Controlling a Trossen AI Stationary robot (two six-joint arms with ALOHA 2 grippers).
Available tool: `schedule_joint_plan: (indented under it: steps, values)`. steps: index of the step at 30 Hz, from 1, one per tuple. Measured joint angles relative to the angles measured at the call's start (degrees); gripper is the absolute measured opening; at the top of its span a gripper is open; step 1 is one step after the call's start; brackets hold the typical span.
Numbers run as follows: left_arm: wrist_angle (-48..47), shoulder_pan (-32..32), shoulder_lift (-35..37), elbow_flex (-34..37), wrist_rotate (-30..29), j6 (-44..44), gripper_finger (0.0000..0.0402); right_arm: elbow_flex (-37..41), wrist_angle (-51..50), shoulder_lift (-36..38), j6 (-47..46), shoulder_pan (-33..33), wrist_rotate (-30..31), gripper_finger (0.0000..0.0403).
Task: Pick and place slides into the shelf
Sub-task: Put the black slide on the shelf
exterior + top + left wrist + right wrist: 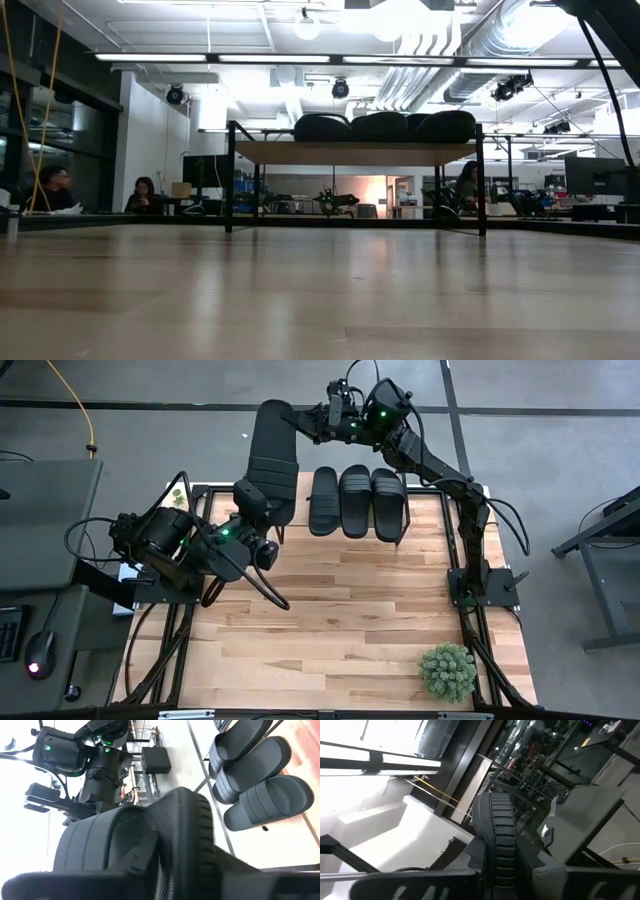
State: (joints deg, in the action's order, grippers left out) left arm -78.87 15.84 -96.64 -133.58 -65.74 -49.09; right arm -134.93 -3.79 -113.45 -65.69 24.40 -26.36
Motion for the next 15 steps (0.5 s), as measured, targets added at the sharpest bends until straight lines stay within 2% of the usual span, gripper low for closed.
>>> schedule_joint_plan:
  steps: [5, 10, 15]
  values:
    - [0.00, 0.01, 0.00, 0.00, -0.79, -0.03, 0.0023, 0.00, -0.38, 0.00, 1.40, 0.00, 0.45, 0.0031]
    - [-0.04, -0.01, 0.00, 0.00, -0.80, 1.57, 0.0023, 0.00, -0.34, 0.00, 4.02, 0.00, 0.61, 0.0051]
    - [-0.11, -0.01, 0.00, 0.00, -0.89, 2.86, 0.0040, 0.00, -0.30, 0.00, 6.77, 0.00, 0.43, 0.0087]
